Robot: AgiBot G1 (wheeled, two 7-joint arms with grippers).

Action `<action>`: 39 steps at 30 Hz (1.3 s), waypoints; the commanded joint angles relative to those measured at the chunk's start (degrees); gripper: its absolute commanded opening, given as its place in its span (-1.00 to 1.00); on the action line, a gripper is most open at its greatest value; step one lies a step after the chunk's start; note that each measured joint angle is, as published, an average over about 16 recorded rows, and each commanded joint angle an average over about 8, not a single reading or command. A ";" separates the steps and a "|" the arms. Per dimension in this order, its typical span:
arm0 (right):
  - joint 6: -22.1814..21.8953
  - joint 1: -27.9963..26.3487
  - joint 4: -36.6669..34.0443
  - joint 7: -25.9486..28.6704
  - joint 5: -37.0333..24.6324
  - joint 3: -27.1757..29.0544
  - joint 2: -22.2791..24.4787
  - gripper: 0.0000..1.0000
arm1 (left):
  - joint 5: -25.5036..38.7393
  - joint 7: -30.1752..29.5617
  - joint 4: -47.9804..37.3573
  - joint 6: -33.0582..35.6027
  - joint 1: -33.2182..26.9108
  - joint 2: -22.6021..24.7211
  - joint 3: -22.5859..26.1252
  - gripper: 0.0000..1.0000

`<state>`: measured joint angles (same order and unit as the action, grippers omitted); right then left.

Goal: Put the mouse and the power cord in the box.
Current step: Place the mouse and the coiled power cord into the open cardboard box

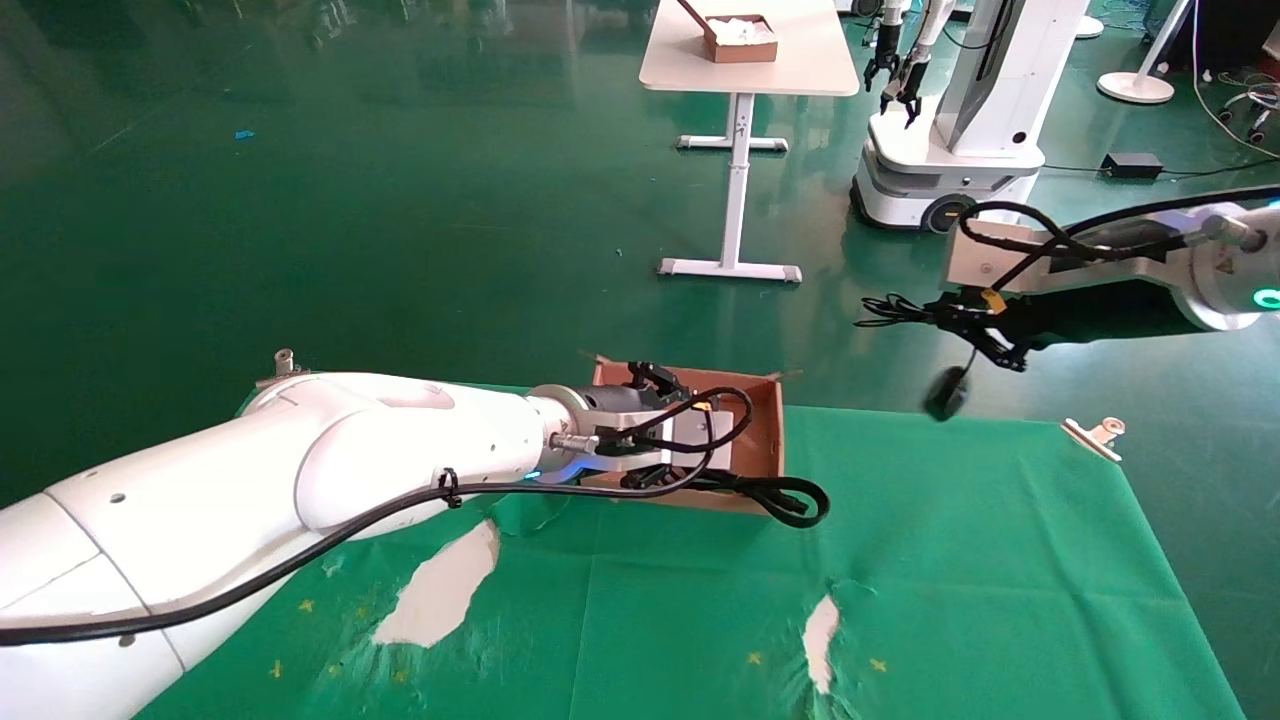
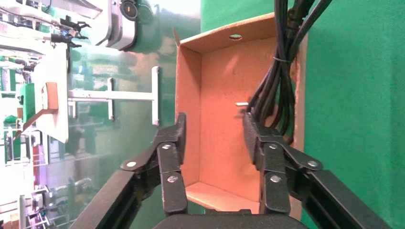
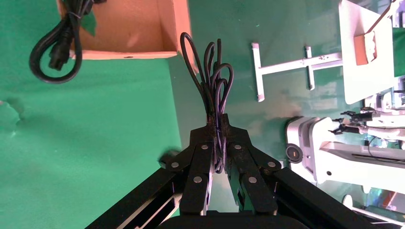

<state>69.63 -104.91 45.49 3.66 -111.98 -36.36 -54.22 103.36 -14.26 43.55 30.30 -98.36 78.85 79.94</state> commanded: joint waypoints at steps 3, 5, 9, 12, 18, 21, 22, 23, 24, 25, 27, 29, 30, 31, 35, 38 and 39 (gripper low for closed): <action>0.60 0.08 1.20 0.25 0.51 0.17 0.26 -1.00 | -1.34 -0.29 -0.37 -0.90 -0.57 -0.02 1.68 1.00; 0.94 -0.12 2.02 -0.14 1.20 0.36 -0.05 -1.00 | -1.68 -0.65 -1.50 -1.77 -0.97 -0.09 2.17 1.00; 1.64 -0.60 3.28 -2.61 3.59 0.80 -1.83 -1.00 | -1.81 -2.11 -6.22 -3.72 -2.26 -0.50 2.65 1.00; 1.38 -0.81 3.09 -5.89 5.42 0.92 -4.42 -1.00 | -1.82 -3.45 -10.74 -4.49 -3.55 -1.33 2.62 1.00; -3.34 -0.81 -3.61 -13.10 6.67 0.40 -12.64 -1.00 | -3.38 -4.22 -11.92 -2.49 -5.33 -6.82 1.86 1.00; -6.75 -0.81 -9.80 -16.37 6.99 0.18 -17.52 -1.00 | -3.69 -4.46 -8.44 -1.03 -5.41 -10.01 1.87 1.00; -7.87 -0.75 -11.95 -17.46 7.23 0.12 -19.04 -1.00 | -3.58 -4.75 -7.25 -0.68 -5.39 -10.82 1.95 1.00; -8.85 -0.63 -13.91 -18.48 7.58 0.04 -20.35 -1.00 | -3.37 -5.15 -6.23 -0.47 -5.38 -11.42 2.05 1.00; -9.76 -0.41 -15.66 -19.54 7.98 -0.18 -21.53 -1.00 | -3.08 -5.66 -5.35 -0.39 -5.39 -11.90 2.15 1.00; -10.61 -0.13 -17.15 -20.54 8.41 -0.53 -22.51 -1.00 | -2.73 -6.23 -4.60 -0.37 -5.39 -12.27 2.26 1.00; -11.94 0.69 -19.24 -21.98 9.44 -1.53 -23.76 -1.00 | -1.95 -7.41 -3.47 -0.40 -5.39 -12.79 2.51 1.00; -13.12 1.72 -20.27 -22.64 10.26 -3.28 -24.26 -1.00 | -1.10 -8.64 -2.54 -0.43 -5.41 -13.15 2.76 1.00; -13.68 2.27 -20.52 -22.58 10.53 -4.36 -24.35 -1.00 | -0.68 -9.23 -2.13 -0.44 -5.42 -13.30 2.88 1.00; -14.31 2.79 -20.68 -22.25 10.66 -5.60 -24.40 -1.00 | -0.24 -9.84 -1.73 -0.45 -5.43 -13.44 3.00 1.00; -16.76 4.30 -21.47 -19.67 10.56 -9.95 -24.66 -0.55 | 1.08 -11.79 -0.54 -0.42 -5.49 -13.93 3.37 1.00; -18.05 5.04 -22.18 -18.02 10.26 -12.31 -24.87 0.19 | 1.75 -12.65 0.05 -0.36 -5.53 -14.25 3.55 1.00; -18.30 5.19 -22.35 -17.78 10.23 -12.69 -24.93 0.44 | 1.85 -12.77 0.16 -0.34 -5.54 -14.31 3.58 1.00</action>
<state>51.89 -100.03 23.47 -14.97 -101.66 -48.04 -79.01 104.96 -26.61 43.45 29.93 -103.89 64.68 83.46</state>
